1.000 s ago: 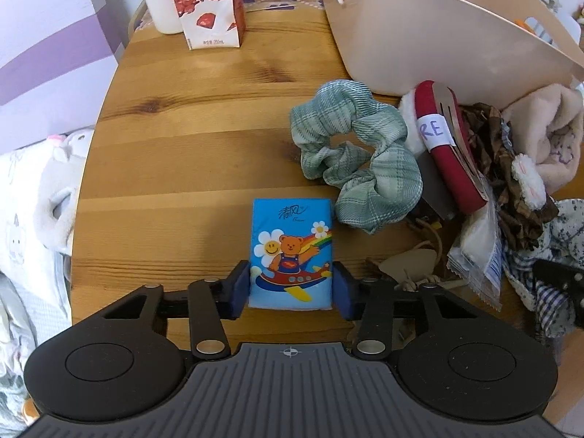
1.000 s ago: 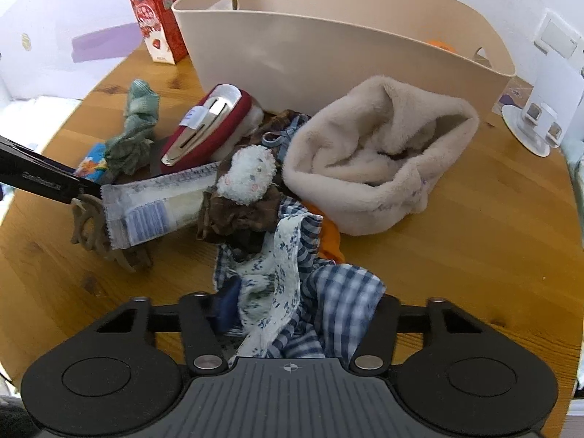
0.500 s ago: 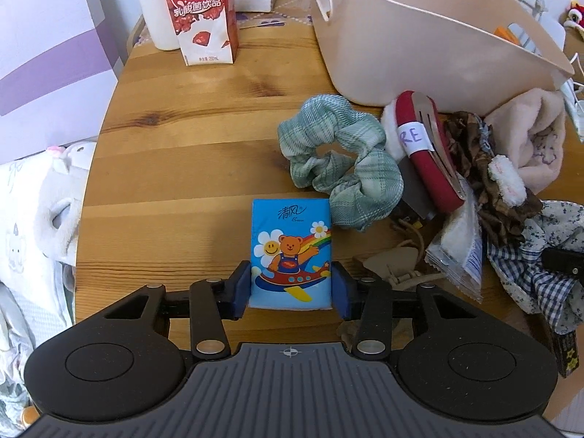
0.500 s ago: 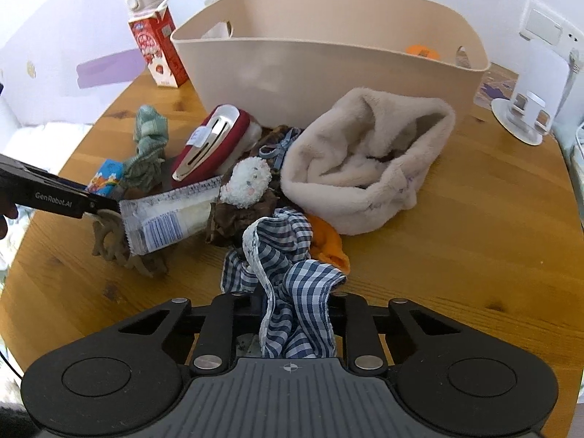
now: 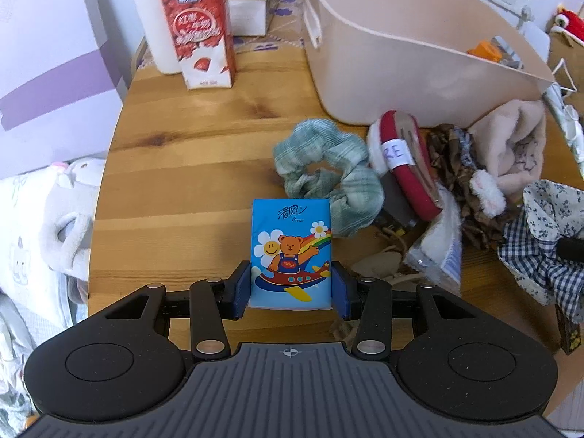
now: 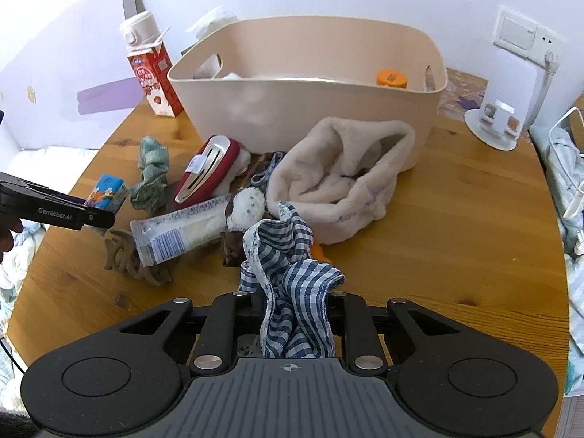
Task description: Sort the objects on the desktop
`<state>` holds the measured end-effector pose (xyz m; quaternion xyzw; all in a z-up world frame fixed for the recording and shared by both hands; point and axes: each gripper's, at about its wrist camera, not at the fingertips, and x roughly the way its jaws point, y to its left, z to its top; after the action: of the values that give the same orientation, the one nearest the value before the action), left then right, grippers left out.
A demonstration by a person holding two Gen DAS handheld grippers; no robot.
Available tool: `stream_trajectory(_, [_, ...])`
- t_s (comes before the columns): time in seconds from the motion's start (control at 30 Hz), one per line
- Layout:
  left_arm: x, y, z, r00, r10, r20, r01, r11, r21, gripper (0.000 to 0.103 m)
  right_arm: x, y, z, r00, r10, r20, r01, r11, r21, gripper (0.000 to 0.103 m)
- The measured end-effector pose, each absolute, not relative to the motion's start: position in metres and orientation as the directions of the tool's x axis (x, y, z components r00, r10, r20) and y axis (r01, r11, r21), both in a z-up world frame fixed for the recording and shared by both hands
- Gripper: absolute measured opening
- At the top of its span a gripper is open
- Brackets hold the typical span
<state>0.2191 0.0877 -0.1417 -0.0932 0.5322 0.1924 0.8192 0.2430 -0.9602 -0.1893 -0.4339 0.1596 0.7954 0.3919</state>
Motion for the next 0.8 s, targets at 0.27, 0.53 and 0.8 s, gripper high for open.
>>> stream_trajectory(0.27, [0.224, 0.080, -0.126, 0.400, 0.219, -0.890, -0.373, 0.926, 0.060, 0.046, 0.247, -0.962, -0.171, -0.338, 0.513, -0.789, -0.768, -0.635, -0.084, 0.018])
stream_trajectory(0.53, [0.228, 0.078, -0.121, 0.411, 0.220, -0.885, -0.361, 0.930, 0.064, 0.046, 0.252, -0.949, -0.173, -0.315, 0.510, -0.800, -0.782, -0.617, -0.085, 0.019])
stream_trajectory(0.8, [0.225, 0.079, -0.123, 0.405, 0.221, -0.887, -0.358, 0.931, 0.068, 0.046, 0.253, -0.936, -0.192, -0.261, 0.486, -0.834, -0.783, -0.612, -0.112, 0.019])
